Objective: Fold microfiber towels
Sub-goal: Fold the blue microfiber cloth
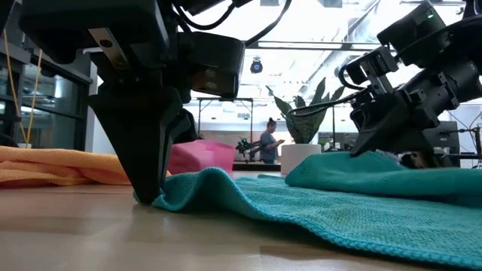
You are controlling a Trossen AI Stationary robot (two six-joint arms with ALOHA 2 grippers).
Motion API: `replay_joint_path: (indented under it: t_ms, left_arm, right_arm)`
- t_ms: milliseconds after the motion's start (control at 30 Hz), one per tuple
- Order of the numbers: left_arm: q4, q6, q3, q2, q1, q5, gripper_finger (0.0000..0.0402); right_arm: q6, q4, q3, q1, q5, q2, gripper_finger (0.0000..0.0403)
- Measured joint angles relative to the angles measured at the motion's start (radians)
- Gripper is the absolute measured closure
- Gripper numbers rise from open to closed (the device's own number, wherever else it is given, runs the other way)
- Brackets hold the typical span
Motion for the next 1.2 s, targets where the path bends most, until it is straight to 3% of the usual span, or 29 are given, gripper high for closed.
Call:
replay_joint_path:
  t_ms: [133, 300, 500, 700, 933, 1200]
  left_arm:
    - [0.002, -0.016, 0.0, 0.0, 0.0, -0.001, 0.0401]
    - [-0.007, -0.032, 0.0, 0.0, 0.0, 0.004, 0.0401]
    - [-0.014, -0.042, 0.001, 0.0, 0.0, 0.004, 0.0401]
    - [-0.009, -0.059, 0.0, 0.0, 0.008, 0.012, 0.0401]
    - [0.051, -0.061, -0.001, 0.002, 0.03, 0.007, 0.0401]
    - [0.062, -0.059, -0.001, 0.002, 0.04, 0.004, 0.0401]
  right_arm:
    - [-0.076, -0.101, -0.002, -0.049, -0.038, -0.08, 0.0399]
    - [-0.178, -0.387, -0.002, -0.121, -0.047, -0.267, 0.0401]
    - [-0.244, -0.715, -0.002, -0.203, -0.015, -0.514, 0.0402]
    - [-0.263, -0.935, -0.002, -0.278, 0.056, -0.694, 0.0402]
    - [-0.289, -1.044, -0.002, -0.343, 0.057, -0.738, 0.0402]
    - [-0.266, -1.047, -0.002, -0.368, 0.052, -0.728, 0.0402]
